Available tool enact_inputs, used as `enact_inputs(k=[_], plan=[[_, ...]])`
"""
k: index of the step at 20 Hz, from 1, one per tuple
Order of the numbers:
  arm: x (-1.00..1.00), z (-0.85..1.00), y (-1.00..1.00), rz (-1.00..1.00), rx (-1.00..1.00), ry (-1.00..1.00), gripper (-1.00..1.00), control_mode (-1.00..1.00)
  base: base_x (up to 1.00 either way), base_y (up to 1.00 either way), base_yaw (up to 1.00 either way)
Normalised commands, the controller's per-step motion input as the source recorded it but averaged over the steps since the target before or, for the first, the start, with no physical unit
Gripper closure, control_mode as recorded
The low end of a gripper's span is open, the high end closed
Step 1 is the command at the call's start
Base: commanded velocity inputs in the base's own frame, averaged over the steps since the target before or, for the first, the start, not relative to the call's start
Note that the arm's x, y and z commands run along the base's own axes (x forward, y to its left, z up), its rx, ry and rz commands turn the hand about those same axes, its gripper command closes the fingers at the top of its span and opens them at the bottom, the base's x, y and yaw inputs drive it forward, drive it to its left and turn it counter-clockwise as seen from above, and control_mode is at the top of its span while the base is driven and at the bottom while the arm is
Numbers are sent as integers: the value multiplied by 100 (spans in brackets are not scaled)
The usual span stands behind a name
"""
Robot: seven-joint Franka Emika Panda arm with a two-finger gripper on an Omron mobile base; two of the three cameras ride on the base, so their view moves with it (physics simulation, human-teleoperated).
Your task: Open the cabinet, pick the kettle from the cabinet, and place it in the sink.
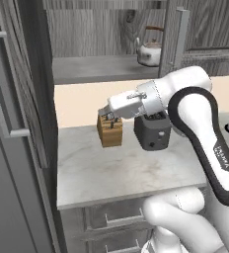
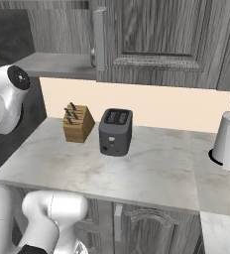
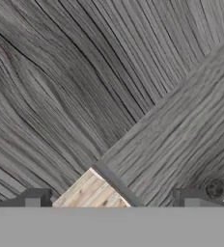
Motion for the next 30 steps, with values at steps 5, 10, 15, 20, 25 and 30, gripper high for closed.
enact_inputs(k=[5,10,15,20,25,30], plan=[[-4,11,-49,-23,-15,-14,-100,-100,0,0,0],[-3,17,-47,-31,-11,-2,-100,-100,0,0,0],[-1,17,-51,-30,-7,0,-100,-100,0,0,0],[0,16,-52,-23,-8,-2,-100,-100,0,0,0],[-1,10,-50,-9,-9,-11,-100,-100,0,0,0],[0,10,-44,-10,-11,-11,-100,-100,0,0,0]])
